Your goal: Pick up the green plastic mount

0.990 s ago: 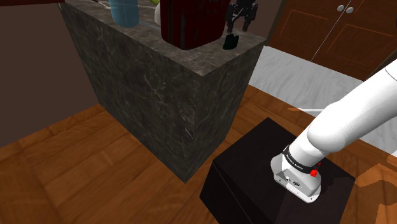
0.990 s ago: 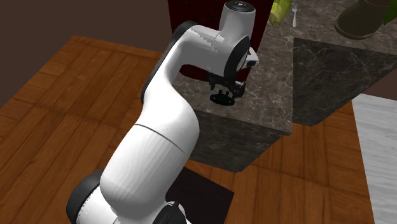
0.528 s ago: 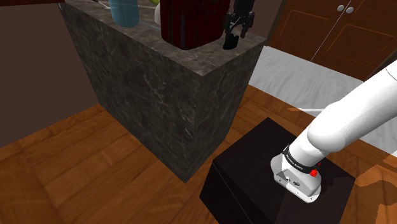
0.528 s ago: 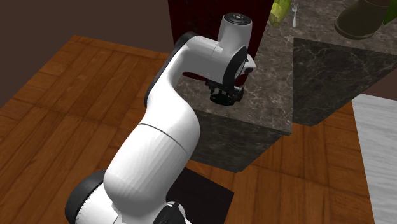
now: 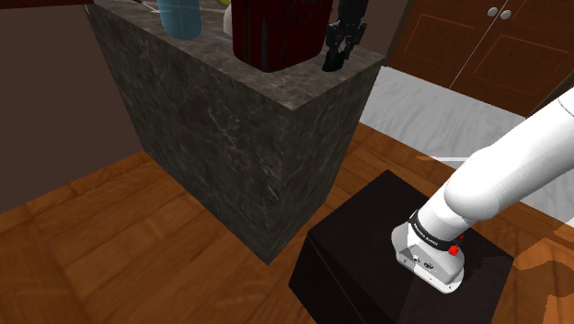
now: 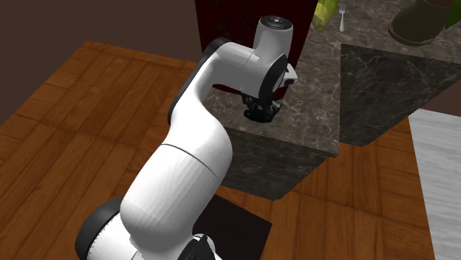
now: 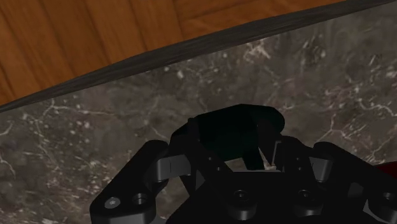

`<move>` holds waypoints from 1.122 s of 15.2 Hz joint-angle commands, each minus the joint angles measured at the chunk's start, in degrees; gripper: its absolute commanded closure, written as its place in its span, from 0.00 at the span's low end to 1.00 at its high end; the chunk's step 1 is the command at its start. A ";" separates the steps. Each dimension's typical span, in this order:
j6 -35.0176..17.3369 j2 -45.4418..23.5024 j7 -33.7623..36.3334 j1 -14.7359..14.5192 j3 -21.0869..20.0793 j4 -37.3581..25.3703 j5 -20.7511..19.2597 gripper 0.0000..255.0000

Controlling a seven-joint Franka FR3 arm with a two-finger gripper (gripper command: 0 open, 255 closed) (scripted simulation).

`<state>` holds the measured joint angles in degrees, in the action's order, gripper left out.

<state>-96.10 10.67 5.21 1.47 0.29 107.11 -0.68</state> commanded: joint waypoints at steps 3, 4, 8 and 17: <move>0.82 -0.24 0.11 -0.03 -0.05 -0.91 0.01 1.00; 1.60 -0.35 0.10 -0.03 -0.05 -1.80 0.01 1.00; 4.76 -0.94 0.07 -0.03 -0.05 -5.55 0.01 1.00; 12.10 -3.08 0.00 -0.03 -0.06 -15.03 0.02 1.00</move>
<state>-84.87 7.89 5.24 1.43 0.22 93.24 -0.66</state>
